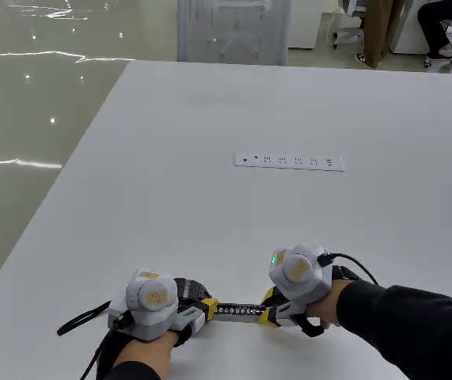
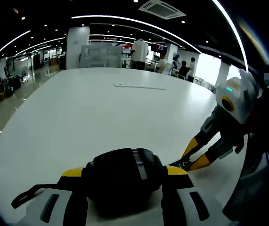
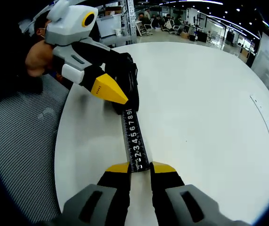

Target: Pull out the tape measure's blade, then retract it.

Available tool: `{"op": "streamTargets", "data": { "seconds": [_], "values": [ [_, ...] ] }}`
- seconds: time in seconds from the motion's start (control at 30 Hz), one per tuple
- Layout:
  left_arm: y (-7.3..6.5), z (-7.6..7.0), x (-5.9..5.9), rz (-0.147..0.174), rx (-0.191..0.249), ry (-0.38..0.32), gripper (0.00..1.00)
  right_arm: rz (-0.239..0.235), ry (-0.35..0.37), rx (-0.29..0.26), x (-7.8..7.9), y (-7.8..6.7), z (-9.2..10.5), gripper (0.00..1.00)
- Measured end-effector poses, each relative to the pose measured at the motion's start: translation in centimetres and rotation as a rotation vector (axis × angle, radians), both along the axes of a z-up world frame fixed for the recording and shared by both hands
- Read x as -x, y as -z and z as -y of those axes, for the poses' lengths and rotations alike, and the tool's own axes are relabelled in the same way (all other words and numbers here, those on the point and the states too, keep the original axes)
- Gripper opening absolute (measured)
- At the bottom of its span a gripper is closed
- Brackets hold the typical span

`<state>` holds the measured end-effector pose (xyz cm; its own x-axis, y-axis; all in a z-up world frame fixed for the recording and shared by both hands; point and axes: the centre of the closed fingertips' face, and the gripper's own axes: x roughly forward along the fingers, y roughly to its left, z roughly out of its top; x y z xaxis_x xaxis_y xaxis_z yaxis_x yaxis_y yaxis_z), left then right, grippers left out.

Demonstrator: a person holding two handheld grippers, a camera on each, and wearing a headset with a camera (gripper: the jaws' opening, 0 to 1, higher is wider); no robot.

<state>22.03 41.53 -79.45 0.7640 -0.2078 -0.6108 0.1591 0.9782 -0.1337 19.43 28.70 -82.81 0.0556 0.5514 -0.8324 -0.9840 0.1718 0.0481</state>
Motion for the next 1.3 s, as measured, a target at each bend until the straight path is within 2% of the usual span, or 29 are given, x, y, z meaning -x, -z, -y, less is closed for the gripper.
{"op": "streamTargets", "data": {
  "seconds": [1.3],
  "values": [
    [0.0,0.0,0.0,0.009,-0.005,0.002,0.59,0.02,-0.023,-0.047,-0.3,-0.2,-3.6,0.13]
  ]
}}
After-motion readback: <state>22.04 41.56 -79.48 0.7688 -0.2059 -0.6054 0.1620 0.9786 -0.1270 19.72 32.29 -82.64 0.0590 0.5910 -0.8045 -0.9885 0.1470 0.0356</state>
